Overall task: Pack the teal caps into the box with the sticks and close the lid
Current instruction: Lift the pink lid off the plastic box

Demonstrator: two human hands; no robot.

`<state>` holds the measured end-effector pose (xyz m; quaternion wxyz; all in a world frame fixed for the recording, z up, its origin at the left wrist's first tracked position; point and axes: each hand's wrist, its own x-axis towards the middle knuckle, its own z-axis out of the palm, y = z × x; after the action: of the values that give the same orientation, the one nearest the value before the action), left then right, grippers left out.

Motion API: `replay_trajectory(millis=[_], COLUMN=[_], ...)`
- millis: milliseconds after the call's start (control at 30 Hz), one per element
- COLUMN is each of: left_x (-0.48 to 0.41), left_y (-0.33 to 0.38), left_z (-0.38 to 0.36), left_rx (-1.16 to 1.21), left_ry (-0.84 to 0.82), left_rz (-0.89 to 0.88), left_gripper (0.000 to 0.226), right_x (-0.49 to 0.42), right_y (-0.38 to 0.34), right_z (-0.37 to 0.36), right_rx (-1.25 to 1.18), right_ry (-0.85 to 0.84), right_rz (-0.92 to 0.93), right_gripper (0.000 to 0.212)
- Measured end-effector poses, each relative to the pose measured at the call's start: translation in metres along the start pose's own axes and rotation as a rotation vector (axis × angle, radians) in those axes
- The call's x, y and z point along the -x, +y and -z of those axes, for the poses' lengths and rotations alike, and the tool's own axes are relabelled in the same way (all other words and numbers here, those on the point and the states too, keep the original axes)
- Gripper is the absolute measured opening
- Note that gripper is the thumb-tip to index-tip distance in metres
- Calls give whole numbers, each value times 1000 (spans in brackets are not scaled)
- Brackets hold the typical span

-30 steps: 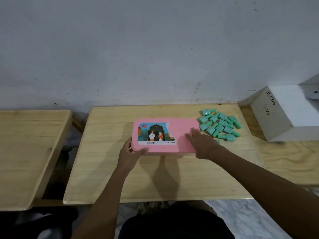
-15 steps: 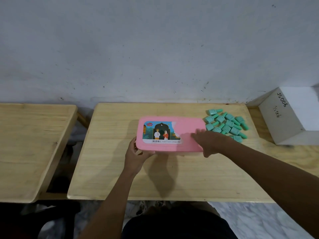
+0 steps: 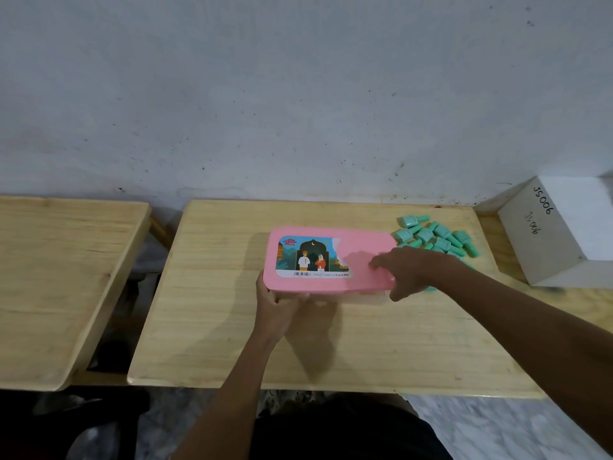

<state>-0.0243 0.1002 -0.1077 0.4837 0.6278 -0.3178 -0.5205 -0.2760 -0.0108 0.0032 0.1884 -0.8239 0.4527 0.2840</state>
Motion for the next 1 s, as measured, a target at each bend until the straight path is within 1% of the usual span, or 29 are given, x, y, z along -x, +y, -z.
replay_trajectory(millis=[200,300,367,467,633,767,867,933,1000], left_x=[-3,-4,-4,-3,-4,-4,-5,-9,-11], left_y=[-3,-3,-2,-1,0,10,26,42,62], left_z=[-3,-4,-4,-4,0,2,8,12,15], left_rx=[-36,-30,-33,-44,-79,-157,-320,-396,-337], left_ry=[-48,-48,-38,-45,-84,-97,-76,14,134], left_rz=[69,75,71,98,150,204,239,208,145], left_gripper=[99,105,106,113,114,116,118,108,87], right_x=[4,8,13,17,14,13,15,14,8], right_y=[2,2,4,17,31,21,-7,-32,-58], right_z=[0,10,19,32,33,41,49,49,44], right_rx=[-16,-28,-80,-232,-402,-481,-560,-539,-425], right_ry=[3,1,19,119,366,705,920,1048,1145], right_rz=[7,8,19,37,-9,-14,38,107,202], right_gripper=[78,72,66,55,39,29,26,28,32])
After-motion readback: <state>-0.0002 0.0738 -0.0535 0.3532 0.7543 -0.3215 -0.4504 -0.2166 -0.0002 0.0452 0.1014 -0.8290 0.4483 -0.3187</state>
